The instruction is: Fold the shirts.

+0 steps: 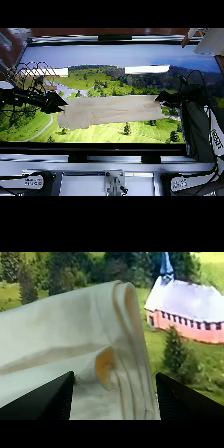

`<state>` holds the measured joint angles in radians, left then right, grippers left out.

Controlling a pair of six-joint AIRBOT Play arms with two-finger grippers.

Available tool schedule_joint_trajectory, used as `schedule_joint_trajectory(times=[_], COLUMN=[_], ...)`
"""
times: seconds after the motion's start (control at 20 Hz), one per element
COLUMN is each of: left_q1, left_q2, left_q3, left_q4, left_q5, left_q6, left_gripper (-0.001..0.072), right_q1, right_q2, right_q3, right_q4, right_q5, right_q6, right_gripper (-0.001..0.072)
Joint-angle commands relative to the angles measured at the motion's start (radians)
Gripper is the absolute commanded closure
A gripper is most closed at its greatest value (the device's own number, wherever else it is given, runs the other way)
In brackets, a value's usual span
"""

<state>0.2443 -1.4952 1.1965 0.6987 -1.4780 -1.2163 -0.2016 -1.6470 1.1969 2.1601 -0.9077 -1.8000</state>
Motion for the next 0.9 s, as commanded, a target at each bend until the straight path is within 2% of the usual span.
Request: schedule_joint_trajectory(times=[0.0, 0.25, 0.3, 0.35, 0.4, 0.45, 0.5, 0.55, 0.6, 0.65, 0.7, 0.85], left_q1=[0.0, -0.002, -0.002, -0.002, -0.002, -0.002, -0.002, -0.003, -0.006, -0.017, -0.034, -0.147], left_q2=[0.002, 0.002, 0.002, 0.002, 0.002, 0.002, 0.003, 0.003, 0.002, 0.002, 0.002, -0.002], left_q3=[0.047, 0.111, 0.116, 0.116, 0.116, 0.116, 0.116, 0.117, 0.117, 0.117, 0.117, 0.109], left_q4=[0.0, -0.001, -0.003, -0.01, -0.019, -0.034, -0.054, -0.08, -0.105, -0.12, -0.124, -0.124], left_q5=[0.002, 0.0, 0.0, 0.0, 0.0, 0.001, 0.001, 0.003, 0.011, 0.029, 0.051, 0.159], left_q6=[0.003, -0.008, -0.011, -0.011, -0.012, -0.011, -0.011, -0.011, -0.011, -0.011, -0.011, -0.011], left_gripper=[0.0034, 0.0034, 0.0034, 0.0035, 0.0034, 0.0034, 0.0034, 0.0037, 0.0089, 0.0252, 0.0372, 0.0634], right_q1=[0.007, 0.012, 0.013, 0.011, 0.011, 0.011, 0.011, 0.011, 0.011, 0.011, 0.012, 0.012], right_q2=[-0.023, -0.056, -0.056, -0.056, -0.056, -0.055, -0.053, -0.045, -0.031, -0.008, 0.021, 0.153], right_q3=[0.001, 0.0, 0.0, 0.0, 0.001, 0.001, 0.001, 0.001, 0.001, 0.001, 0.001, 0.001], right_q4=[-0.031, -0.068, -0.06, -0.042, -0.024, 0.01, 0.057, 0.104, 0.146, 0.184, 0.214, 0.271], right_q5=[-0.084, -0.251, -0.253, -0.248, -0.237, -0.227, -0.218, -0.216, -0.216, -0.219, -0.223, -0.257], right_q6=[0.004, 0.008, 0.007, 0.007, 0.0, -0.023, -0.053, -0.092, -0.138, -0.18, -0.203, -0.213], right_gripper=[0.0082, 0.0087, 0.0214, 0.0398, 0.0517, 0.0606, 0.065, 0.0649, 0.0649, 0.0649, 0.0649, 0.0649])
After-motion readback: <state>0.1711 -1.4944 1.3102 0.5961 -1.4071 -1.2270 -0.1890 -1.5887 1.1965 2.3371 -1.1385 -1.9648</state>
